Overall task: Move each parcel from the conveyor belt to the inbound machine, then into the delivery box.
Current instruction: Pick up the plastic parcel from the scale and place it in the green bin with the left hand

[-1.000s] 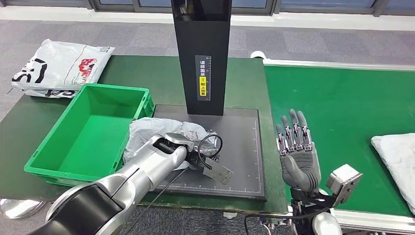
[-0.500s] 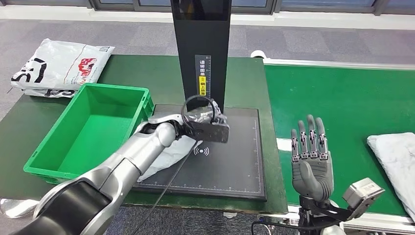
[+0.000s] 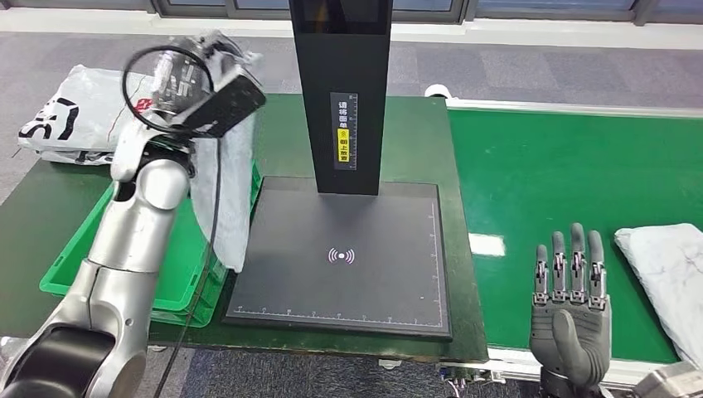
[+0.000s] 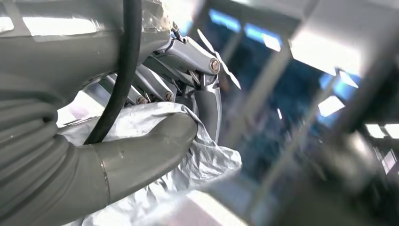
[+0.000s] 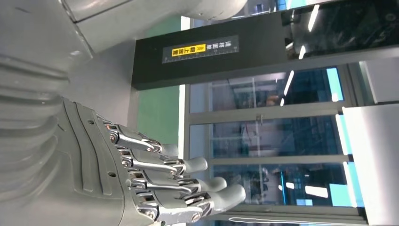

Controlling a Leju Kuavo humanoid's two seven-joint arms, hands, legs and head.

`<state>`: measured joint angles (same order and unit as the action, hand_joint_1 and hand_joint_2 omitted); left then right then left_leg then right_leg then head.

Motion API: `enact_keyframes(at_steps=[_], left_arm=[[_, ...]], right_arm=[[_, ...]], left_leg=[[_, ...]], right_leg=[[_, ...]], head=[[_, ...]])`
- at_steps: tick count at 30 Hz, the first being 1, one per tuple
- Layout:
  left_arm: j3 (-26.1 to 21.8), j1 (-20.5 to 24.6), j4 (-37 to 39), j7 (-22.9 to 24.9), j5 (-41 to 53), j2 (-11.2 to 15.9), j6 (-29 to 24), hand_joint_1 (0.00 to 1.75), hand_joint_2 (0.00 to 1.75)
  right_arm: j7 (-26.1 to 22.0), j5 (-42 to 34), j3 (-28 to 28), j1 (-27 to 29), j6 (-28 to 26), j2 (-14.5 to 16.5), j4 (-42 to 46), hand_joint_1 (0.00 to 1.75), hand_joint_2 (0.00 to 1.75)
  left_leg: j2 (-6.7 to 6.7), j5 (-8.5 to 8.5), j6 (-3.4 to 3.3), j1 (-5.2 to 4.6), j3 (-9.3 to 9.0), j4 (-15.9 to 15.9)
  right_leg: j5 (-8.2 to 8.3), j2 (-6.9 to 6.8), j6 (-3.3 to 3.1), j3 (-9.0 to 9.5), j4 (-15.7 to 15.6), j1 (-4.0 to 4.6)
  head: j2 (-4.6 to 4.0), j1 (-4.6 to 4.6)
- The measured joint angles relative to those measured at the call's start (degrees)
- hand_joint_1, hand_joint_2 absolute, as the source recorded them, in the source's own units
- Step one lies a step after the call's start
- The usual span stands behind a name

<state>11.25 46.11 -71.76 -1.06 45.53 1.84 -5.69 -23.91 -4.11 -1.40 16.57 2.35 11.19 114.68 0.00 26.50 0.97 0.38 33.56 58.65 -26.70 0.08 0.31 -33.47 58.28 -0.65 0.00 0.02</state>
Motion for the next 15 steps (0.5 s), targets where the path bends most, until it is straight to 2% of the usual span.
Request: enact_keyframes(at_steps=[8,11,13,15], left_arm=[[-3.4,-0.3,-4.5,0.5,1.5,0.7,-0.4,1.75,1.75],[-4.1,-0.3,-5.0,4.1,8.3,1.2,-5.6,1.75,1.75],[-5.1,0.0,-5.0,8.1,15.9,2.3,-9.7,1.75,1.75],[-6.7,0.7,-4.6,10.8,22.4,3.8,-11.3,1.75,1.75]], right_arm=[[0.3,0.4,0.1,0.5,0.1,0.7,1.1,0.00,1.75],[0.5,0.6,0.1,0.5,0.3,0.9,1.1,0.00,1.75],[0.9,0.8,0.1,0.5,0.5,1.0,1.1,0.00,0.87],[1.4,0.9,0.1,0.4,0.8,1.0,1.1,0.00,0.00]], left_leg=[[-0.02,-0.03,0.00,-0.01,0.00,0.0],[-0.01,-0.04,0.02,-0.01,0.01,0.0],[0.06,-0.04,0.04,-0.01,0.00,0.0],[0.12,-0.05,0.08,0.00,0.00,0.0]], right_leg=[[0.01,-0.04,0.00,0.03,0.0,-0.01],[0.02,-0.04,-0.01,0.03,0.0,0.00],[0.04,0.03,-0.04,0.00,0.0,0.02],[0.05,0.10,-0.08,-0.05,0.0,0.08]], head=[[0.00,0.00],[0.00,0.00],[0.00,0.00],[0.00,0.00]])
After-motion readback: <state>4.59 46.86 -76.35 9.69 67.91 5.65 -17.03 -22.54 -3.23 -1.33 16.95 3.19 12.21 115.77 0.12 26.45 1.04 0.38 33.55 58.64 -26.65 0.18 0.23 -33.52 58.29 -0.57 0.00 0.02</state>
